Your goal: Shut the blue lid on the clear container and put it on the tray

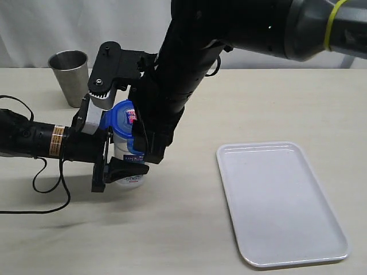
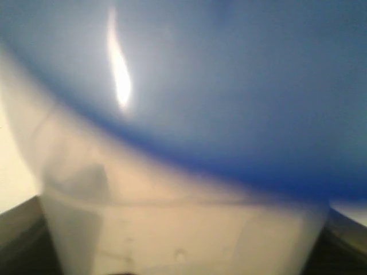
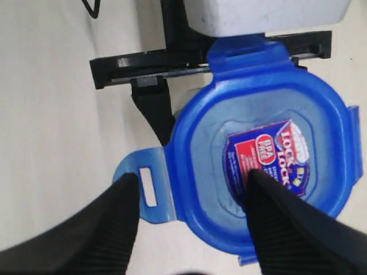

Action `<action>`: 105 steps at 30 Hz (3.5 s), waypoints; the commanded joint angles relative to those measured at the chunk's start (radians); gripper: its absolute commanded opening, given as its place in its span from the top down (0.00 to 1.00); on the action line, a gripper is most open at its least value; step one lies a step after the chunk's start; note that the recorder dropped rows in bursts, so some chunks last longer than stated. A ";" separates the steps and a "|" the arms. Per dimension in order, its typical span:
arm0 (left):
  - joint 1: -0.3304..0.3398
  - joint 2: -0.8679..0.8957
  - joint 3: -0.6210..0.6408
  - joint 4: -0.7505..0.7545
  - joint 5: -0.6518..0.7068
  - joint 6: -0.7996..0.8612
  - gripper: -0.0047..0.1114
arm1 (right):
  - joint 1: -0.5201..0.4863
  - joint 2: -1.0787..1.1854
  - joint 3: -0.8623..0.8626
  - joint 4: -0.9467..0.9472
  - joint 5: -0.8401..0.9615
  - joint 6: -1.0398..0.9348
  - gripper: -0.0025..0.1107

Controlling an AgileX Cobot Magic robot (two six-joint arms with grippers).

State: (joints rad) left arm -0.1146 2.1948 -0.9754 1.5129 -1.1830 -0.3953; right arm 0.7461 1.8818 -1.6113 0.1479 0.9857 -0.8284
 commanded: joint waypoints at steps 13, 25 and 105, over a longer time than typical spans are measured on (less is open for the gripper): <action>0.003 -0.009 -0.008 -0.068 -0.038 -0.080 0.96 | 0.002 0.179 0.001 -0.104 -0.059 0.014 0.55; 0.003 -0.009 -0.008 -0.058 -0.038 -0.078 0.96 | 0.083 0.274 0.071 -0.364 -0.180 0.130 0.59; 0.039 -0.009 -0.008 -0.089 -0.038 -0.050 0.96 | -0.291 0.212 0.090 0.949 -0.017 -0.003 0.59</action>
State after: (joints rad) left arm -0.0583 2.1967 -0.9831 1.4310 -1.1468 -0.4464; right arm 0.4335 2.0432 -1.5303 1.0705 0.8837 -0.7905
